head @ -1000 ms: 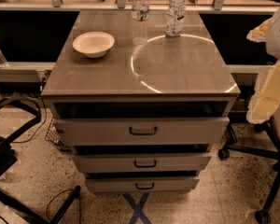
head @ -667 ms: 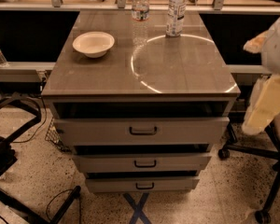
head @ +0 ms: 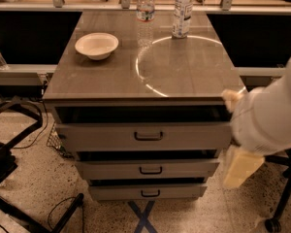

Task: Open bottom drawer

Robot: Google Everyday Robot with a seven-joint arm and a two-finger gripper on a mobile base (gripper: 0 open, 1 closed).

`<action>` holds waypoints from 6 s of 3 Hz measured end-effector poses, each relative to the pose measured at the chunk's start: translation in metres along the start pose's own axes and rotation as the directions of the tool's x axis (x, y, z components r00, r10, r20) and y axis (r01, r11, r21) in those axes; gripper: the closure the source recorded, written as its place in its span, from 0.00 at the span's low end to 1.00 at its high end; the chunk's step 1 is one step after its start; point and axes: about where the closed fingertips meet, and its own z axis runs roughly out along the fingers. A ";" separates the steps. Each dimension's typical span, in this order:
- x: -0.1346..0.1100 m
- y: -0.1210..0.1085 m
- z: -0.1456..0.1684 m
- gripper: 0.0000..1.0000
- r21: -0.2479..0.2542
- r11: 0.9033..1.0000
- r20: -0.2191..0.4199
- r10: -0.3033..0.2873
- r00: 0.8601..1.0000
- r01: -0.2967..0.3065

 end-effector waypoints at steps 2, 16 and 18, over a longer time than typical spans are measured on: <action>0.015 0.058 0.066 0.00 -0.049 0.999 -0.057 -0.017 0.998 0.014; 0.024 0.202 0.589 0.00 -0.233 0.953 0.141 -0.163 0.976 0.193; 0.002 0.227 0.645 0.00 -0.281 0.936 0.067 -0.203 0.977 0.213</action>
Offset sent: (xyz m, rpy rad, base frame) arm -0.0097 0.0058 -0.0453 -0.0326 0.0070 0.0003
